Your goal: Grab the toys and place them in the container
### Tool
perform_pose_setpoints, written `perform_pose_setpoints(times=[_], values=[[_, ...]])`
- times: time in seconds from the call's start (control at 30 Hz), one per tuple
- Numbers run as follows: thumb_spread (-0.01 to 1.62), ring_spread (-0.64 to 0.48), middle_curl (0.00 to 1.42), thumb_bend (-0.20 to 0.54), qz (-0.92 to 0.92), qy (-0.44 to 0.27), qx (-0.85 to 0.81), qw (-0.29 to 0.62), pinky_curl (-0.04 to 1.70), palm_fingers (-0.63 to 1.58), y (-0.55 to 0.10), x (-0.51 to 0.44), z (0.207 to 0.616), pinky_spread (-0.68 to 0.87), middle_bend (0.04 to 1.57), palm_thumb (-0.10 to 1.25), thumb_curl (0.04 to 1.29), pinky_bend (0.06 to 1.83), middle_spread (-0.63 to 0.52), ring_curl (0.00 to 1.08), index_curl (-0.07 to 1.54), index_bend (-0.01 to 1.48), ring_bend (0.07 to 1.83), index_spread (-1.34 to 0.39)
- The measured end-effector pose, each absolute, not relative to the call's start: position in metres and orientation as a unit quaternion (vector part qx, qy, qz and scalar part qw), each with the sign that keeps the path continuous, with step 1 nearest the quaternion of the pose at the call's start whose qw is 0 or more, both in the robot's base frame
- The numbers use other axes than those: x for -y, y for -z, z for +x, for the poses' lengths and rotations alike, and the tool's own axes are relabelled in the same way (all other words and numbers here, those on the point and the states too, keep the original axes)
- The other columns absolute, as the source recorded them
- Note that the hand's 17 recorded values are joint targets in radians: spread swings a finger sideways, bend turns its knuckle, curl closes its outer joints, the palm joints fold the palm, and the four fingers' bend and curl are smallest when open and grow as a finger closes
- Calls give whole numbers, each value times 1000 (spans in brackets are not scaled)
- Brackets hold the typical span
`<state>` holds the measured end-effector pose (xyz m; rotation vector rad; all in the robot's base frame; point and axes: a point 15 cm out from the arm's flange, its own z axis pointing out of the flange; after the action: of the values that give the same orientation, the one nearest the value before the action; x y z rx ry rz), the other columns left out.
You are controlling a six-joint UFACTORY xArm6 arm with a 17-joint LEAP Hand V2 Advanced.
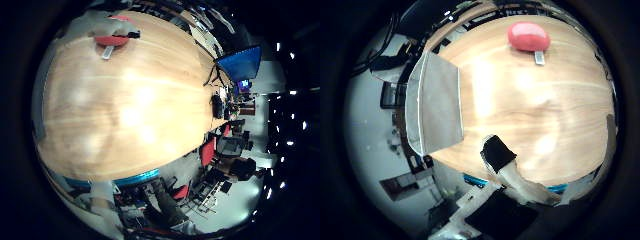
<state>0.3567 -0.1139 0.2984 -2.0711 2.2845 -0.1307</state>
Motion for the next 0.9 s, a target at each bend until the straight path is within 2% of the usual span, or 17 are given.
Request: perform_pose_setpoints(times=[0.43, 0.67, 0.9], values=[[1012, -58, 364, -29, -681, 82, -726, 50, 217, 159, -296, 144, 470, 401, 276, 329, 288, 907, -121, 242, 239, 156, 665, -439], [995, -61, 363, -29, -691, 67, -719, 43, 203, 163, -273, 141, 509, 393, 279, 322, 289, 901, -121, 238, 251, 156, 662, -447], [983, -64, 361, -33, -693, 51, -718, 33, 189, 157, -243, 145, 528, 386, 283, 311, 289, 882, -122, 236, 258, 157, 662, -448]])
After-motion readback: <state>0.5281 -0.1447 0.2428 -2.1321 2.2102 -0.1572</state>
